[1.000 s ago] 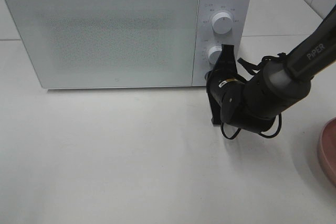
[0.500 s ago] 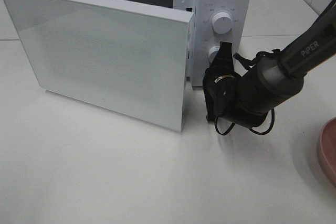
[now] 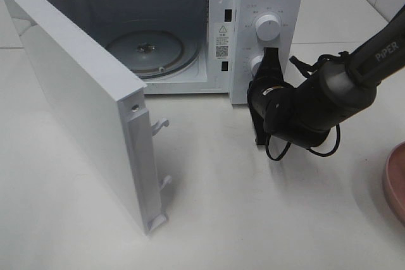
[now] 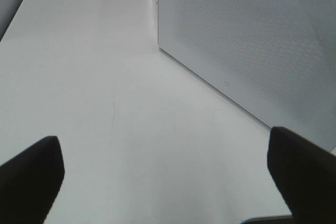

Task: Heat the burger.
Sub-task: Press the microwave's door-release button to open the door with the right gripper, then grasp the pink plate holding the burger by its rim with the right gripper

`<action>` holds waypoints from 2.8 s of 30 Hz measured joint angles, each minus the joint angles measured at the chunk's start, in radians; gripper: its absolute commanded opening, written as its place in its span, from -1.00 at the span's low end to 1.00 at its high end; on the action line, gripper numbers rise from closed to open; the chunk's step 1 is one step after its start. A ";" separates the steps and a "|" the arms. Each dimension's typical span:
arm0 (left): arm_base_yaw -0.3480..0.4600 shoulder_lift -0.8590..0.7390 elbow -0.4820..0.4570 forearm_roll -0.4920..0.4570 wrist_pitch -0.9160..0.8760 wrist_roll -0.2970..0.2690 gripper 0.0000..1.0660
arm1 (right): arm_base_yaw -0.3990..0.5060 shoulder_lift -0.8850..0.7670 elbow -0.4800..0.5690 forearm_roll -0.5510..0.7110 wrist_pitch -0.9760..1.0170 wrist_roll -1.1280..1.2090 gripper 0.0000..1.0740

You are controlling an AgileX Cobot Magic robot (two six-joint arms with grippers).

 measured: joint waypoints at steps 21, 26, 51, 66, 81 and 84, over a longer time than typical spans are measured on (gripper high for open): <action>0.000 0.000 0.000 0.000 0.000 0.000 0.83 | -0.012 -0.202 0.155 -0.062 0.208 -0.263 -0.92; 0.000 0.000 0.000 0.000 0.000 0.000 0.83 | -0.012 -0.291 0.193 -0.114 0.337 -0.419 -0.90; 0.000 0.000 0.000 0.000 0.000 0.000 0.83 | -0.014 -0.637 0.195 -0.537 1.198 -1.350 -0.69; 0.000 0.000 0.000 0.000 0.000 0.000 0.83 | -0.100 -0.826 0.195 -0.832 1.583 -1.151 -0.30; 0.000 0.000 0.000 0.000 0.000 0.000 0.83 | -0.285 -0.918 0.277 -0.996 1.652 -1.151 0.73; 0.000 0.000 0.000 0.000 0.000 0.000 0.83 | -0.313 -0.918 0.302 -1.000 1.622 -1.151 0.72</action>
